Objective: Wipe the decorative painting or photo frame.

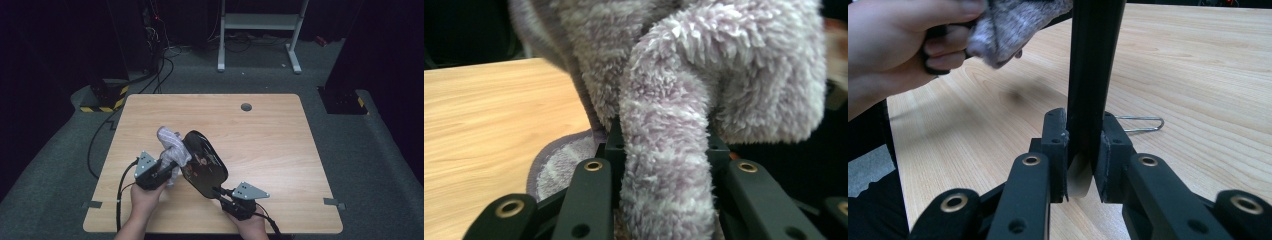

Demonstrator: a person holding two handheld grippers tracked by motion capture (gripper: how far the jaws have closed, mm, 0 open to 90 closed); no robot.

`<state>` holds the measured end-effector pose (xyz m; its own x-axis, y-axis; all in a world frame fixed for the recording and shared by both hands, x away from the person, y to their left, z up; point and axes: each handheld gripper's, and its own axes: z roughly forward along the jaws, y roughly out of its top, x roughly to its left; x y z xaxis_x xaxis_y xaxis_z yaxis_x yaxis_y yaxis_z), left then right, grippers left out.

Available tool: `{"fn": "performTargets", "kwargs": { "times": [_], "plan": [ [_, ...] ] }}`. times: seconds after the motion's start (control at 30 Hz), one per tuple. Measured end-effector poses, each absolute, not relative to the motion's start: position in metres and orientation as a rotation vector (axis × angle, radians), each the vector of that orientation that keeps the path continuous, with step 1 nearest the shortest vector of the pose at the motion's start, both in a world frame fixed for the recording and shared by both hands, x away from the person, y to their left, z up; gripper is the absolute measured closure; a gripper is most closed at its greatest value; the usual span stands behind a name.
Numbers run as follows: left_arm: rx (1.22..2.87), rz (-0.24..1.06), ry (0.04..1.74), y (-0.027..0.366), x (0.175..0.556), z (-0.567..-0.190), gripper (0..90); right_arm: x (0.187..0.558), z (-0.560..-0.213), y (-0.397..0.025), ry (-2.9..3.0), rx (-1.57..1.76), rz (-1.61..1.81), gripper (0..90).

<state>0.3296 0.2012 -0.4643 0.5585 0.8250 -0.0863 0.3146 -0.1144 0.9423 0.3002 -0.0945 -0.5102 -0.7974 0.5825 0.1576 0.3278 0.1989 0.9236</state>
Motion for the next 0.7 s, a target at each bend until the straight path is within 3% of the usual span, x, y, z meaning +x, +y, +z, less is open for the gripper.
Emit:
{"fn": "performTargets", "kwargs": {
  "times": [0.33,0.7],
  "plan": [
    [1.770,0.528,0.735,0.152,0.290,-0.451,67.5,0.301,-0.510,-0.095,2.242,0.873,1.638,78.4],
    [1.802,0.509,0.677,0.137,0.278,-0.452,67.4,0.301,-0.511,-0.095,2.240,0.874,1.641,78.5]
  ]
}}
